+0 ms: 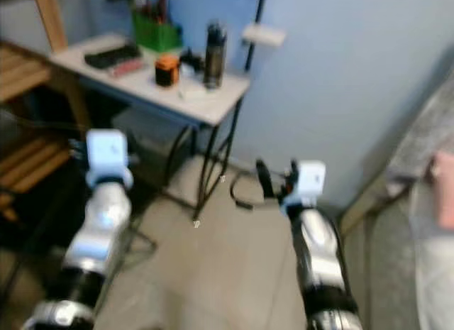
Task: Clean up the room
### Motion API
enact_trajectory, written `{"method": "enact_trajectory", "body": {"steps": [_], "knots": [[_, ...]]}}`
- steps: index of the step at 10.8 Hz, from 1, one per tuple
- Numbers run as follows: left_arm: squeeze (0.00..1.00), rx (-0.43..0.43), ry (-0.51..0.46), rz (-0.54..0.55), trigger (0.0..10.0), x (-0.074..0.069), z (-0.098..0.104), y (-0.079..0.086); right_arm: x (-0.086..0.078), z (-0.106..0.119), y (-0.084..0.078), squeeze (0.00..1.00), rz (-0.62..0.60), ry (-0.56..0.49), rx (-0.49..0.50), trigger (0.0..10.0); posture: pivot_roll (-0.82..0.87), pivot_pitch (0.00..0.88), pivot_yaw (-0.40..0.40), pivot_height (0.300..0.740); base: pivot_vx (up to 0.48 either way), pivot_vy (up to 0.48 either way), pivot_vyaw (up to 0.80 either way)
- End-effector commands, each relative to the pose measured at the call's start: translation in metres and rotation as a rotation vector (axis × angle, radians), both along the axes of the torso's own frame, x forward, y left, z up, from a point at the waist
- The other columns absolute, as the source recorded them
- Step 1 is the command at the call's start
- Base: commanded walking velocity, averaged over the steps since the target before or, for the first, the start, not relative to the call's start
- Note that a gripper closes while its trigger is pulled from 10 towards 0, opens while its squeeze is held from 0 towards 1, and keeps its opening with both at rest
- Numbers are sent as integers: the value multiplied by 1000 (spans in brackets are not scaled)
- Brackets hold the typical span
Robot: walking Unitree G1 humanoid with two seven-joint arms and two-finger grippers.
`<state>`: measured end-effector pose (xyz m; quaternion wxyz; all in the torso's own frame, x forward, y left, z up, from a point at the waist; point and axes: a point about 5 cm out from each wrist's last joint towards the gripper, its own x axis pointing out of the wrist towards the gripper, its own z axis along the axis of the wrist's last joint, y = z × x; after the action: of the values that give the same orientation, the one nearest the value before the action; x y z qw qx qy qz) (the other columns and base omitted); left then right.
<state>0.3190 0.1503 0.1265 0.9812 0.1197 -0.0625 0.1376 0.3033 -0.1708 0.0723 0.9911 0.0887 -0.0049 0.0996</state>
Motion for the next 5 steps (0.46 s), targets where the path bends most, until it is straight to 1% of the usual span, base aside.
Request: {"method": "enact_trajectory", "body": {"steps": [1, 2, 3, 5], "knots": [[0, 0, -25, -60, 10000, 2, 6, -13, -2, -3, -4, 0, -11, 11, -14, 10000, 103, 0, -60, 740, 480, 0, 438], [0, -1, -34, -75, 10000, 2, 9, -15, -3, -5, 1, 0, 0, 11, -19, 10000, 100, 0, -59, 740, 480, 0, 444], [0, -8, -35, -67, 10000, 4, 9, -13, -4, -7, 4, 0, 19, 19, -19, 10000, 96, 0, -53, 740, 480, 0, 431], [0, -11, -16, -79, 10000, 5, 8, -15, -4, -10, 9, 0, 48, 39, -21, 10000, 96, 0, -51, 740, 480, 0, 441]]}}
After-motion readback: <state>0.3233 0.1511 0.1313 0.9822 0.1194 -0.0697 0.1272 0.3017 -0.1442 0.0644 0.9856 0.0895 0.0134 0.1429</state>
